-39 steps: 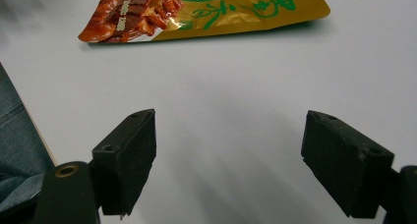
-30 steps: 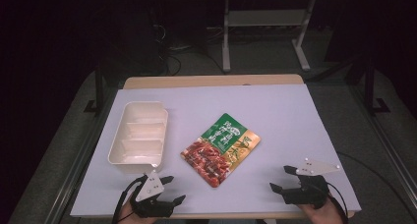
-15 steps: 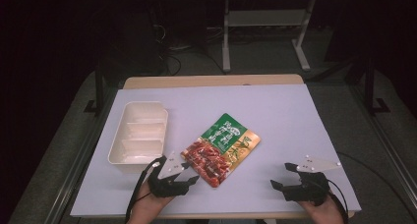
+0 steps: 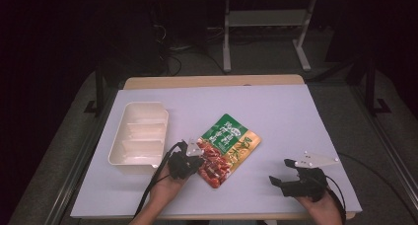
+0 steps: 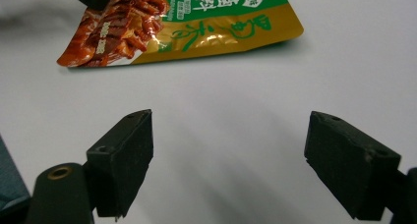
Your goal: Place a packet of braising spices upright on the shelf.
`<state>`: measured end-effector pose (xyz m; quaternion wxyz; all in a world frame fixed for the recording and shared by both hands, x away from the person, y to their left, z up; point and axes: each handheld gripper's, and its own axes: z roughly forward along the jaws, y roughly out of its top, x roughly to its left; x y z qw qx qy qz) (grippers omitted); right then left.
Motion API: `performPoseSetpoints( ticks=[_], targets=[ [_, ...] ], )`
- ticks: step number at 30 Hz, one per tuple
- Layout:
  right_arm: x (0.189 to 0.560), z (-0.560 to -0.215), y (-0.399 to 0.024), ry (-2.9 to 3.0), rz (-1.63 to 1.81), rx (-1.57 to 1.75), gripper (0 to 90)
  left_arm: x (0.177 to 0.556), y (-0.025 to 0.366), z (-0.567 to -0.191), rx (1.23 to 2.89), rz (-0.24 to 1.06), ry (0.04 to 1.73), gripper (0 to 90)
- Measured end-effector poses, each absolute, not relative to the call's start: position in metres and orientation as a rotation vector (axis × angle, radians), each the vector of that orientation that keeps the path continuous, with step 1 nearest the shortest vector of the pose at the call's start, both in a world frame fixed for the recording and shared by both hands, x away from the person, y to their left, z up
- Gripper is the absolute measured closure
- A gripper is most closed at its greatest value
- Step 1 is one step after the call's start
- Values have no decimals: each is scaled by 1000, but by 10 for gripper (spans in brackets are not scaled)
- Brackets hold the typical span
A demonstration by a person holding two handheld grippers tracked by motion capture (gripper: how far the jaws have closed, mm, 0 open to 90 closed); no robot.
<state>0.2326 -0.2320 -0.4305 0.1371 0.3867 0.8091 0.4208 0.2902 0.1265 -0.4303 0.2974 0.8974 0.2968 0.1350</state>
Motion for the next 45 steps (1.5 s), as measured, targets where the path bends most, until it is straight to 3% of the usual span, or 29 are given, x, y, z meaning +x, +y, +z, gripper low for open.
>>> performPoseSetpoints(
  ticks=[12, 30, 33, 38, 45],
  targets=[
    [282, -425, -201, 2359, 1167, 1216, 173, 286, 118, -434, 2463, 431, 786, 900],
    [352, -432, -185, 2361, 1123, 1405, 189, 288, 123, -435, 2447, 398, 778, 900],
    [358, -439, -184, 2384, 1139, 1443, 218, 288, 123, -435, 2445, 396, 781, 900],
    [359, -445, -179, 2441, 1233, 1459, 374, 288, 123, -435, 2444, 394, 780, 900],
    [358, -446, -173, 2481, 1347, 1446, 494, 288, 123, -435, 2446, 396, 780, 900]
  ],
)
